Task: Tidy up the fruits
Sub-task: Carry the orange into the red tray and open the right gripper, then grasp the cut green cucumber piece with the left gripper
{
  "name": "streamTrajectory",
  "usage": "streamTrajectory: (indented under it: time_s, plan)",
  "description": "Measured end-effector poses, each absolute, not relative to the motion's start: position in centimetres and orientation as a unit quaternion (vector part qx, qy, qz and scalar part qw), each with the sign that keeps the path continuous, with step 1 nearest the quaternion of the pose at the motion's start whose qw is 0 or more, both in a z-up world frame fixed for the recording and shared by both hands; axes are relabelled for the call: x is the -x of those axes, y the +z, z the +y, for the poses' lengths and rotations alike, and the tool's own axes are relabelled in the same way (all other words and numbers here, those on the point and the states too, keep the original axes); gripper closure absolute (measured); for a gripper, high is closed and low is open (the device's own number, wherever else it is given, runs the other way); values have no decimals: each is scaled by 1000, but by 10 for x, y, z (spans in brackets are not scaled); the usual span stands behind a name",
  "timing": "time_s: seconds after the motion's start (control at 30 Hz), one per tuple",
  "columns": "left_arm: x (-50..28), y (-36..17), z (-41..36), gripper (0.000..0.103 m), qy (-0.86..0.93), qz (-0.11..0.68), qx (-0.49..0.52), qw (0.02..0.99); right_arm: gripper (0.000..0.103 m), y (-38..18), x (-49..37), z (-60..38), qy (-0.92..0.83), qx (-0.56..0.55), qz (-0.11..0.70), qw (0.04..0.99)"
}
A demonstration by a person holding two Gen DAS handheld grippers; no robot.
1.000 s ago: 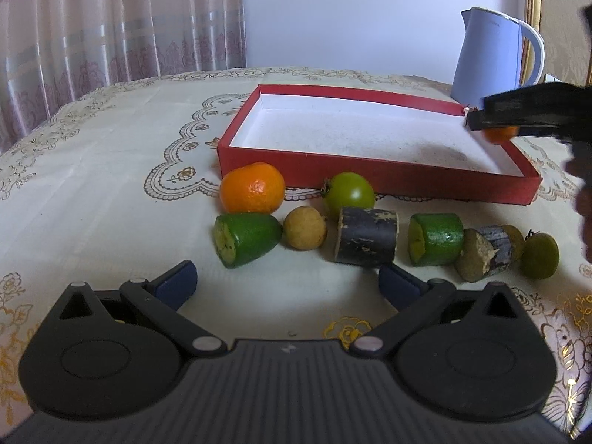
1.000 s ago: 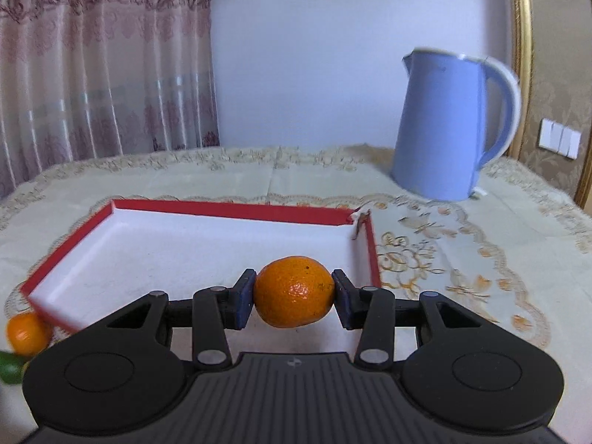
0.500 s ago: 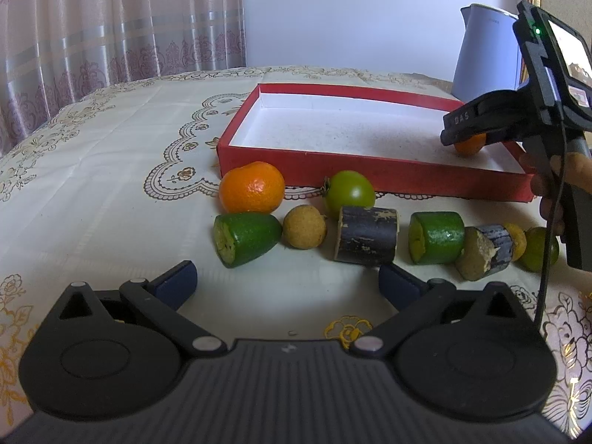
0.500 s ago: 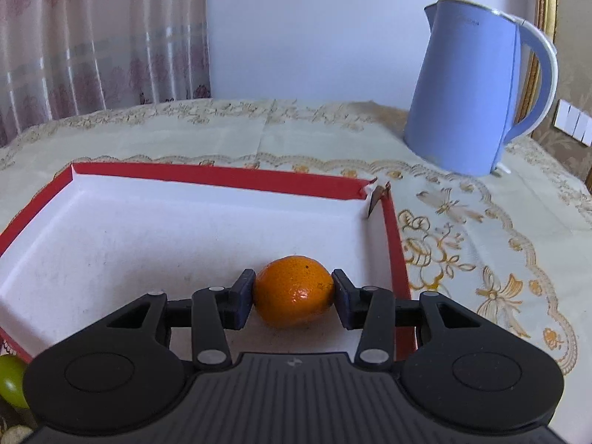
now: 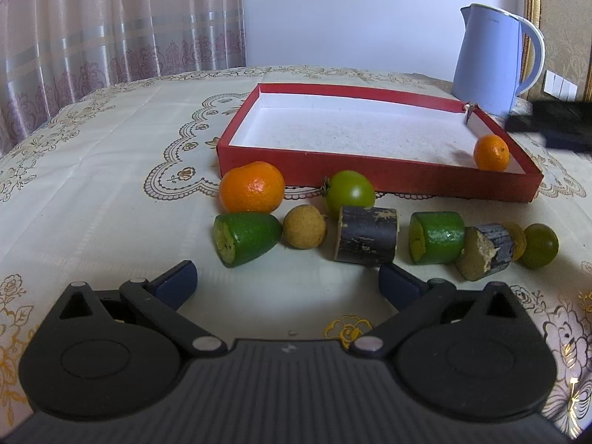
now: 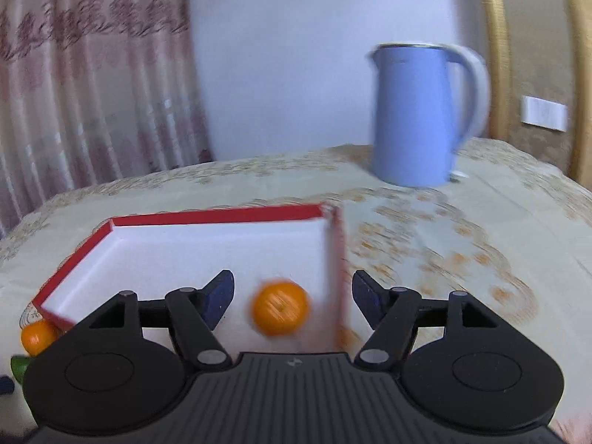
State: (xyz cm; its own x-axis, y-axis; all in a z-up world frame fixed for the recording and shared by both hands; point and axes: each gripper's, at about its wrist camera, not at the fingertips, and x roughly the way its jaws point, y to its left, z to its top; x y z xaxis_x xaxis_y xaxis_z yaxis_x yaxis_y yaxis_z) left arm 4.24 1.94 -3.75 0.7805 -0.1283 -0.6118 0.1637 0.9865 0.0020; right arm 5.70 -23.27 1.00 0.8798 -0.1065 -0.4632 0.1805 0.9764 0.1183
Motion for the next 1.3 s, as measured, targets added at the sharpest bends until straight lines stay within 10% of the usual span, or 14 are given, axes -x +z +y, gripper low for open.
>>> streamTrajectory:
  time_s: [1.3]
  plan:
    - [-61, -32, 57, 0, -109, 328, -40, 937, 13, -31, -6, -264, -126, -140, 280, 942]
